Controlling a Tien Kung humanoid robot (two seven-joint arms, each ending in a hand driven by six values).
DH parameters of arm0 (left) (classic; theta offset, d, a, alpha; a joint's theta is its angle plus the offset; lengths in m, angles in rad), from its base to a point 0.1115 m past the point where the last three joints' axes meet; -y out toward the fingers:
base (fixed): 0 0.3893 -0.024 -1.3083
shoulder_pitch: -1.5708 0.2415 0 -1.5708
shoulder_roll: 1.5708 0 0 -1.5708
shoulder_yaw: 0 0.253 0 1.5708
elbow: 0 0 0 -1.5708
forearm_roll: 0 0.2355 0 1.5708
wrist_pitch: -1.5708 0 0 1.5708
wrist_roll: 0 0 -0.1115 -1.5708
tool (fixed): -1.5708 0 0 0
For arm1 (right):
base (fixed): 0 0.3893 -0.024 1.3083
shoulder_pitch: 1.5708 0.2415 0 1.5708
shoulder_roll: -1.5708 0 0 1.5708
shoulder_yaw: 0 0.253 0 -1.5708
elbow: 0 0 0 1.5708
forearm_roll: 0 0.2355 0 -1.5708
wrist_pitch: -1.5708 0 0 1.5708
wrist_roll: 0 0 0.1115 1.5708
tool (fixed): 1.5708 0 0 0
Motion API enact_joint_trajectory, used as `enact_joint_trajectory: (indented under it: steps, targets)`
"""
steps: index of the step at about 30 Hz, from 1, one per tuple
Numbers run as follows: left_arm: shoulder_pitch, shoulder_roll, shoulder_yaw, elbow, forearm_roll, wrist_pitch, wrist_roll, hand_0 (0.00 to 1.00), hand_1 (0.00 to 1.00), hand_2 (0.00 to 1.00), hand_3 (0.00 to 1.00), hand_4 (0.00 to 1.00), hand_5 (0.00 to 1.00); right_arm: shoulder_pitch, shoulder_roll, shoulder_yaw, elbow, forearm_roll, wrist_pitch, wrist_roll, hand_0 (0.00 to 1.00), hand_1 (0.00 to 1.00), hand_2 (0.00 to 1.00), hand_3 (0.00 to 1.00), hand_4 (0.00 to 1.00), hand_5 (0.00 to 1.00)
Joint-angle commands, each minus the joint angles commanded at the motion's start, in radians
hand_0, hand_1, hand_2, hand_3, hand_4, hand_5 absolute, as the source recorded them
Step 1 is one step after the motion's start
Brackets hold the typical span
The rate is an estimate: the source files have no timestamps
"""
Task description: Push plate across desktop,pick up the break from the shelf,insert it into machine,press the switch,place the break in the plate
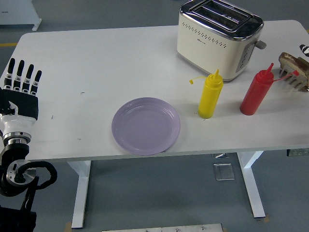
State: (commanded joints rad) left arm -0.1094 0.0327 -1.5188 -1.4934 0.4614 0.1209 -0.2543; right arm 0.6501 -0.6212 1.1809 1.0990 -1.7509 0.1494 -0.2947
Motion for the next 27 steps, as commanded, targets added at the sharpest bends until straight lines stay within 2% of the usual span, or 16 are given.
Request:
enact_joint_trajectory:
  steps: [4, 10, 20, 26, 27]
  targets:
    - [-0.001, 0.0, 0.002, 0.001, 0.001, 0.0, 0.0, 0.843, 0.847, 0.867, 0.827, 0.565, 0.998, 0.0, -0.003, -0.007, 0.041, 0.0, 0.043, -0.025, 0.846, 0.811, 0.843, 0.854, 0.71, 0.352]
    - [-0.001, 0.0, 0.001, 0.004, 0.001, 0.001, 0.001, 0.842, 0.847, 0.867, 0.826, 0.565, 0.998, 0.002, -0.007, -0.023, 0.079, 0.001, 0.08, -0.059, 0.841, 0.805, 0.83, 0.854, 0.713, 0.374]
    - [-0.003, -0.002, 0.01, 0.008, 0.0, 0.001, 0.001, 0.843, 0.847, 0.867, 0.826, 0.562, 0.998, 0.051, -0.006, -0.105, 0.028, -0.011, 0.117, -0.098, 0.838, 0.804, 0.825, 0.852, 0.714, 0.379]
    - [-0.004, -0.002, 0.011, 0.009, 0.0, 0.001, 0.001, 0.842, 0.847, 0.867, 0.827, 0.562, 0.998, 0.081, -0.001, -0.138, 0.007, -0.013, 0.142, -0.118, 0.824, 0.788, 0.802, 0.848, 0.717, 0.387]
    - [-0.004, -0.002, 0.01, 0.01, 0.0, 0.001, 0.001, 0.842, 0.847, 0.867, 0.827, 0.563, 0.998, 0.086, 0.001, -0.143, 0.003, -0.014, 0.145, -0.122, 0.797, 0.769, 0.779, 0.845, 0.716, 0.393]
